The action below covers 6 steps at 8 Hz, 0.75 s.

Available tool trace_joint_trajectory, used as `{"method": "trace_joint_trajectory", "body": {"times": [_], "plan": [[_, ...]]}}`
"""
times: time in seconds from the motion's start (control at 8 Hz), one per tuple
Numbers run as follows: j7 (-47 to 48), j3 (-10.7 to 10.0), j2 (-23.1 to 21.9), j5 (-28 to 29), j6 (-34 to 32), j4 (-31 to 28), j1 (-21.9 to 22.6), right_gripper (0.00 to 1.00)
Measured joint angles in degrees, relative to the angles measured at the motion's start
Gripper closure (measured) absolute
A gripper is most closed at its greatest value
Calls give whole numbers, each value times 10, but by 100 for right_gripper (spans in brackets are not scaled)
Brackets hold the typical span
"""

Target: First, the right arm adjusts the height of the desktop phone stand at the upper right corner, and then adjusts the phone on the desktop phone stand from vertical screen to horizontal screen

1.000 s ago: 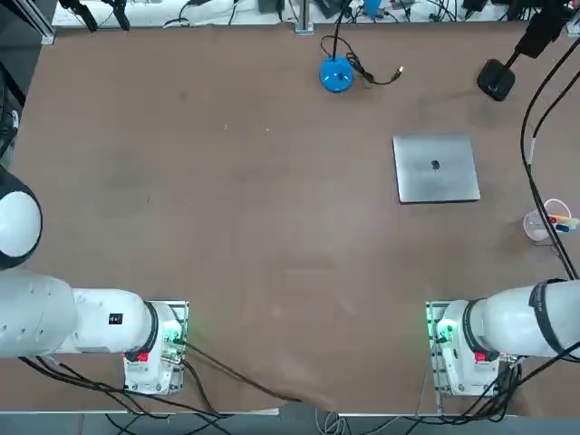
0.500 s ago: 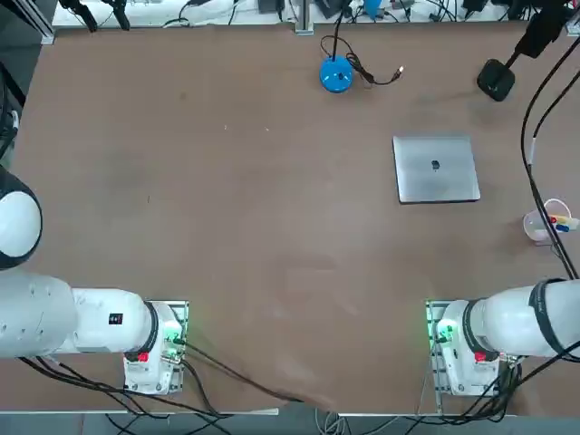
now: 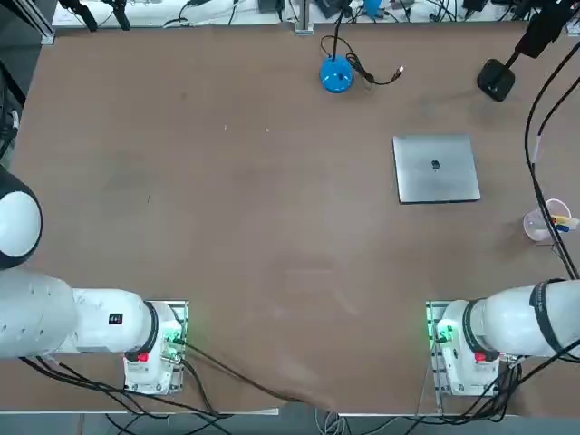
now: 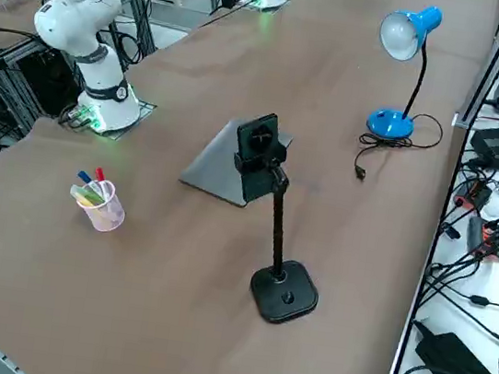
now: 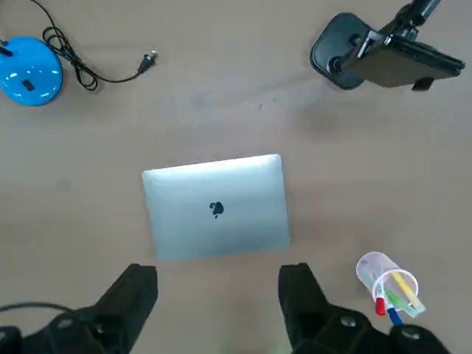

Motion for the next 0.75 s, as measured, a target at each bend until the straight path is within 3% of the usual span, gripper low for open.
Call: {"method": "trace_joint_trajectory", "body": {"times": [0.75], "plan": [[-3,3,0,0,0,20,1,0]]}}
